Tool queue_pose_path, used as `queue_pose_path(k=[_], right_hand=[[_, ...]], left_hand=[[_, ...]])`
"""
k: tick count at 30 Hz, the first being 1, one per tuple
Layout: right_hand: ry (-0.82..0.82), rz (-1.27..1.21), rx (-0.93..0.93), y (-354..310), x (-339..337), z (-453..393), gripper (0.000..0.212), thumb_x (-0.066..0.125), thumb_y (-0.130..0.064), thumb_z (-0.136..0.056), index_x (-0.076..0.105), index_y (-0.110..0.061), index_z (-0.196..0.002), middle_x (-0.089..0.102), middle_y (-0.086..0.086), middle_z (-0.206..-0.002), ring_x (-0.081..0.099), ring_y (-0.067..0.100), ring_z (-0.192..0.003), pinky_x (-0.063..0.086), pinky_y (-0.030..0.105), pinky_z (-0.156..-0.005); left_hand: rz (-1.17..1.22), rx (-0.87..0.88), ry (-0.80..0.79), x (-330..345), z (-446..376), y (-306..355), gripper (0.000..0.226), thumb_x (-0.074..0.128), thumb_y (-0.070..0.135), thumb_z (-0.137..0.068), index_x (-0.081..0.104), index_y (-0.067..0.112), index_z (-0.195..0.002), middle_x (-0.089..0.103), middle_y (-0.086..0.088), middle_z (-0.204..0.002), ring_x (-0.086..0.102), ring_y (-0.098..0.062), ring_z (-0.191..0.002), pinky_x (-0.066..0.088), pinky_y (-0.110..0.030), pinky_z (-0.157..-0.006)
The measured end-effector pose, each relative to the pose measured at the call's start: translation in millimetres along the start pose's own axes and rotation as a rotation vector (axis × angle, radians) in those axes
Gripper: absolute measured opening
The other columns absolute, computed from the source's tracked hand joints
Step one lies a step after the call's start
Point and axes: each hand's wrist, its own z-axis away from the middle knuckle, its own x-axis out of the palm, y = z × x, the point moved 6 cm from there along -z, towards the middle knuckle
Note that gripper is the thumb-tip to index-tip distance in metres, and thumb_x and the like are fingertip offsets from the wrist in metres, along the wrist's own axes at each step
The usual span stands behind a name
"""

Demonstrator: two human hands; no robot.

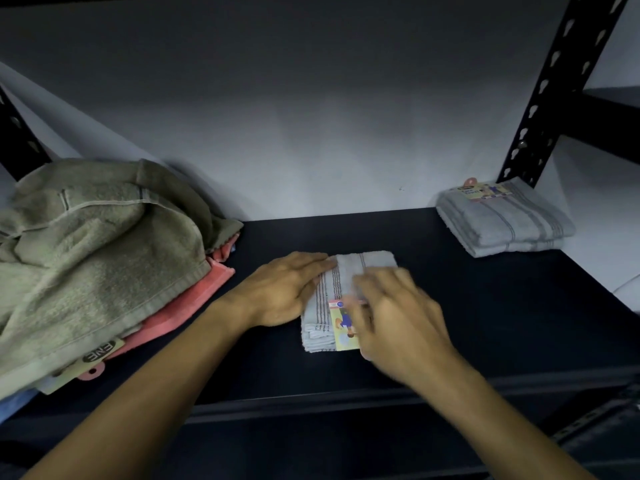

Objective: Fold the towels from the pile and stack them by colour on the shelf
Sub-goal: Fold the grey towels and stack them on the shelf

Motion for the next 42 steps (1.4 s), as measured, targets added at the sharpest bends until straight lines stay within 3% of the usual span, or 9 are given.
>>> queue_pose_path(k=[2, 5, 12, 18, 21, 26, 30, 37, 42], right_hand=[[-0.029, 0.01, -0.066, -18, 8, 15, 0.051, 0.038, -0.053, -0.091, 0.072, -0.017, -0.104, 0.068, 0.0, -0.106, 0.063, 0.02, -0.098, 0.055, 0.032, -0.075], [-0.1, 0.057, -0.134, -17, 23, 20, 0.054, 0.037, -0.055, -0.089, 0.073, -0.02, -0.109, 0.068, 0.004, -0.113, 0.064, 0.024, -0.105, 0.054, 0.038, -0.089], [-0.15, 0.131, -0.327, 42, 18, 6, 0.031, 0.052, -0.035, -0.09, 0.068, -0.037, -0.117, 0.058, 0.013, -0.128, 0.053, 0.034, -0.122, 0.045, 0.049, -0.099], [-0.589, 0.12, -0.296, 73, 8, -13, 0.078, 0.044, 0.003, -0.085, 0.034, -0.05, -0.142, 0.025, -0.004, -0.151, 0.017, 0.016, -0.14, 0.018, 0.029, -0.114], [-0.542, 0.106, -0.287, 63, 2, -13, 0.076, 0.044, 0.003, -0.083, 0.04, -0.044, -0.142, 0.03, -0.007, -0.147, 0.022, 0.015, -0.138, 0.026, 0.029, -0.111], [-0.051, -0.096, -0.34, 19, -8, 11, 0.027, 0.058, -0.03, -0.09, 0.068, -0.027, -0.115, 0.057, -0.006, -0.11, 0.056, 0.019, -0.101, 0.055, 0.035, -0.074], [-0.028, -0.053, -0.376, -7, 12, 29, 0.042, 0.046, -0.053, -0.087, 0.069, -0.028, -0.11, 0.058, -0.006, -0.106, 0.048, 0.013, -0.096, 0.05, 0.031, -0.075], [-0.048, -0.143, -0.259, 14, 8, 27, 0.066, 0.023, -0.067, -0.095, 0.074, -0.026, -0.094, 0.061, -0.015, -0.096, 0.055, 0.009, -0.095, 0.051, 0.027, -0.081], [-0.227, -0.118, -0.086, 42, -1, 18, 0.085, 0.025, -0.095, -0.066, 0.067, -0.032, -0.105, 0.056, -0.025, -0.112, 0.047, -0.004, -0.114, 0.046, 0.023, -0.088]], left_hand=[[-0.075, -0.005, 0.015, 1, 3, -2, 0.049, 0.029, 0.037, -0.106, 0.026, 0.031, -0.155, 0.025, 0.01, -0.16, 0.019, -0.009, -0.145, 0.02, -0.034, -0.119], [-0.121, -0.03, 0.075, 1, 13, -5, 0.055, 0.021, 0.047, -0.103, 0.031, 0.027, -0.153, 0.035, 0.006, -0.154, 0.03, -0.012, -0.139, 0.028, -0.035, -0.113], [-0.22, -0.018, 0.293, -6, 57, 11, 0.058, 0.022, 0.049, -0.099, 0.063, 0.017, -0.126, 0.062, 0.001, -0.101, 0.06, -0.018, -0.089, 0.054, -0.037, -0.077], [-0.261, 0.052, 0.356, -2, 80, 68, 0.044, 0.035, 0.047, -0.097, 0.066, 0.019, -0.084, 0.059, 0.004, -0.079, 0.059, -0.018, -0.069, 0.049, -0.031, -0.05], [-0.236, 0.027, 0.337, -10, 72, 70, 0.048, 0.026, 0.049, -0.098, 0.063, 0.021, -0.084, 0.059, 0.005, -0.082, 0.059, -0.018, -0.076, 0.049, -0.033, -0.052], [-0.172, -0.01, 0.211, -32, 48, 24, 0.057, 0.042, 0.019, -0.087, 0.042, 0.025, -0.144, 0.04, 0.002, -0.148, 0.037, -0.019, -0.134, 0.051, -0.042, -0.093], [-0.262, 0.035, -0.132, -13, 33, 6, 0.089, 0.048, 0.004, -0.086, 0.005, 0.04, -0.156, -0.011, 0.016, -0.163, -0.008, -0.006, -0.15, 0.023, -0.037, -0.12], [-0.24, 0.065, 0.002, 7, 47, 8, 0.059, 0.038, 0.028, -0.1, 0.021, 0.032, -0.156, 0.02, 0.006, -0.162, 0.025, -0.016, -0.142, 0.036, -0.04, -0.112], [-0.282, 0.151, 0.216, 4, 63, 42, 0.054, 0.033, 0.052, -0.091, 0.058, 0.026, -0.131, 0.059, -0.001, -0.116, 0.059, -0.019, -0.102, 0.056, -0.037, -0.075]])
